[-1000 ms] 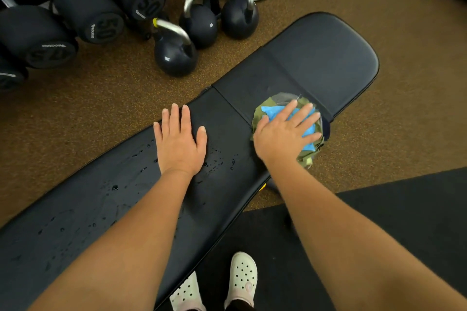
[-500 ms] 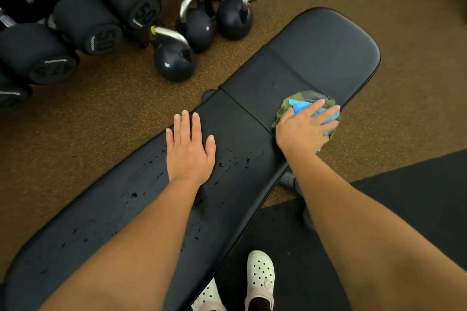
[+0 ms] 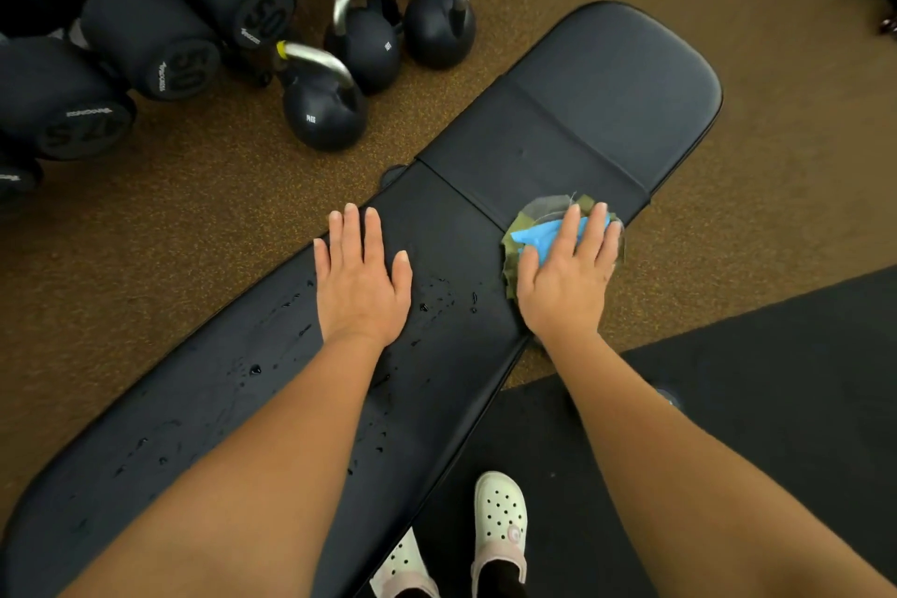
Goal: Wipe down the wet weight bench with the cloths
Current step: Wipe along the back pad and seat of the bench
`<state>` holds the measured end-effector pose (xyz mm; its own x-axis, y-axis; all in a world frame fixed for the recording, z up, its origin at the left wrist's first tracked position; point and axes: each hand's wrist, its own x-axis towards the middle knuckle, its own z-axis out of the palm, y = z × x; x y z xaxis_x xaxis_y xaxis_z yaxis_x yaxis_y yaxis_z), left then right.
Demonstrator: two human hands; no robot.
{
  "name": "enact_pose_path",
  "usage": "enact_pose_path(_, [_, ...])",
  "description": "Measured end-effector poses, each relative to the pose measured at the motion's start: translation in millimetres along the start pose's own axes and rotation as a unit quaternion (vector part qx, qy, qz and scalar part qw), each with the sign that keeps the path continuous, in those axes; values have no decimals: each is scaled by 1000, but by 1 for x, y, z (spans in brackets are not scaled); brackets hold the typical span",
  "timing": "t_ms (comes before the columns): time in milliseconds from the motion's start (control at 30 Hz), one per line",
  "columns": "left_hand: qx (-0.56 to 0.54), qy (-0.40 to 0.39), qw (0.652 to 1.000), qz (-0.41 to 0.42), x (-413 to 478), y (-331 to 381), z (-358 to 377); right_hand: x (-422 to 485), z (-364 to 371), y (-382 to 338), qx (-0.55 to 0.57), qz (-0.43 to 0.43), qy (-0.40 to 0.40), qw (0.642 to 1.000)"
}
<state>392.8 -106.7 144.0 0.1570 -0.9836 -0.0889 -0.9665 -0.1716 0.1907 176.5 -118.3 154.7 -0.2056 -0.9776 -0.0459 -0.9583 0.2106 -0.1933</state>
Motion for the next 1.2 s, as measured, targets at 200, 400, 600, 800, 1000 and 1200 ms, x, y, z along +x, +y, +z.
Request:
enact_pose_path(200, [-1, 9, 1000, -1, 0, 0, 2, -24, 4, -51, 48, 135, -5, 990])
enact_pose_path(400, [-3, 6, 1000, 5, 1, -1, 1, -25, 12, -50, -5, 137, -32, 990])
enact_pose_path(600, [-10, 19, 1000, 7, -1, -2, 3, -62, 12, -67, -63, -118, -52, 990])
enact_pose_path(800, [-30, 37, 999, 0, -2, -1, 1, -44, 10, -50, -91, -66, -35, 993])
enact_pose_path(1000, [-11, 54, 998, -27, -5, -1, -1, -71, 10, -58, -64, -228, -78, 968])
enact_pose_path(1200, [-15, 39, 999, -18, -6, -6, -1, -29, -2, -34, -106, -196, -28, 974])
